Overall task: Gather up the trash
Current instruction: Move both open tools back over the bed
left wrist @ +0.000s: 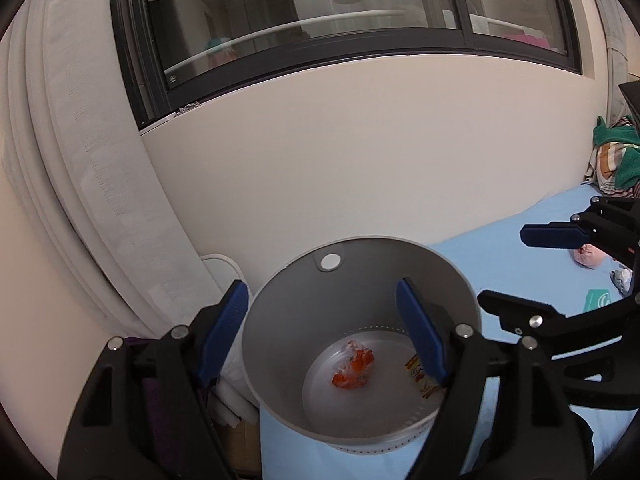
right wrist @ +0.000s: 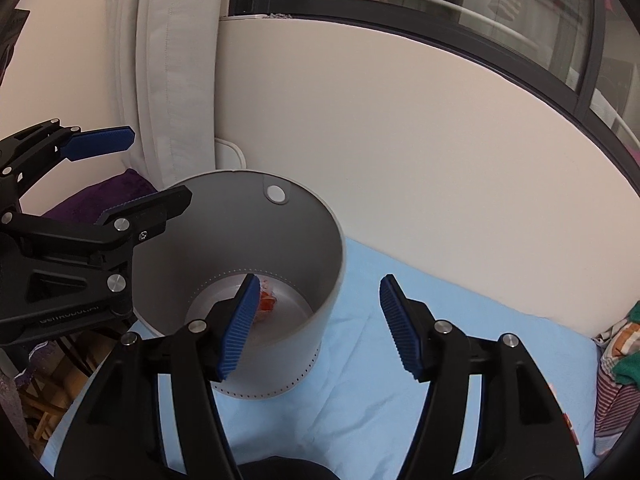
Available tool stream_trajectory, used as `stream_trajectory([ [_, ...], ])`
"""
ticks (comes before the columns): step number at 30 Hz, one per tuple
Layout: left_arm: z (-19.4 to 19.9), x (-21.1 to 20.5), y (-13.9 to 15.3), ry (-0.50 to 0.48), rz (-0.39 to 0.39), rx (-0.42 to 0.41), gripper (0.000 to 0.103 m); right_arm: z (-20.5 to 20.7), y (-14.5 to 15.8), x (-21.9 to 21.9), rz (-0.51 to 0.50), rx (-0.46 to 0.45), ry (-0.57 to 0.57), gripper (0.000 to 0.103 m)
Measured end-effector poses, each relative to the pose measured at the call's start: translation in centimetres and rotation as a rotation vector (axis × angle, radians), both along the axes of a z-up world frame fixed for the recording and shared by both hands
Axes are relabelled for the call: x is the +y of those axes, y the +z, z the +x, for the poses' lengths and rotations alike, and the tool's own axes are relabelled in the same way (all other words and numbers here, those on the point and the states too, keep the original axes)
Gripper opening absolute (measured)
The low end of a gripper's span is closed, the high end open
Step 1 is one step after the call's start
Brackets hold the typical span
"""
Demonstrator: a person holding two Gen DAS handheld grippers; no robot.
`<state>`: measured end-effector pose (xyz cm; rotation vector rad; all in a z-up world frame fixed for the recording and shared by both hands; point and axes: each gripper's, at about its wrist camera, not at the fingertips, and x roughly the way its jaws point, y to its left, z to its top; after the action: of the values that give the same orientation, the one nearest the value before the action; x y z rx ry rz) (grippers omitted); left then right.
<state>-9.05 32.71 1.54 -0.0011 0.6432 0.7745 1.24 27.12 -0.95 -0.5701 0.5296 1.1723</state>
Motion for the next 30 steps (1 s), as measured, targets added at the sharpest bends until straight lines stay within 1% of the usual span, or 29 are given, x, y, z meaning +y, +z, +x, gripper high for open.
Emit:
stream_trajectory([
  [4,1.2,-1.6,0.0,-0.042,-0.003,-0.007,0.076,1.0,-0.4,-1.5,0.002,0.004,-0.050,0.060],
  [6,2.2,-2.5,0.0,-0.073,-0.004,-0.008,0.076,1.8,-0.6,-2.9,0.003,0.003,-0.087,0.060],
  [11,5.6,-5.9,-0.7,-0.181,-0.014,-0.004,0.076,3.8,-1.2,-6.3,0.009,0.012,-0.193,0.060],
  [17,10.3,-10.7,-1.8,-0.339,-0.037,0.000,0.076,7.3,-2.4,-12.7,0.017,0.027,-0.358,0.060],
  [22,13.5,-15.2,-2.9,-0.466,-0.063,-0.004,0.076,9.6,-3.8,-18.8,0.030,0.042,-0.525,0.060],
  [30,18.8,-22.9,-5.7,-0.660,-0.110,0.023,0.076,12.6,-5.8,-28.7,0.032,0.040,-0.785,0.060],
])
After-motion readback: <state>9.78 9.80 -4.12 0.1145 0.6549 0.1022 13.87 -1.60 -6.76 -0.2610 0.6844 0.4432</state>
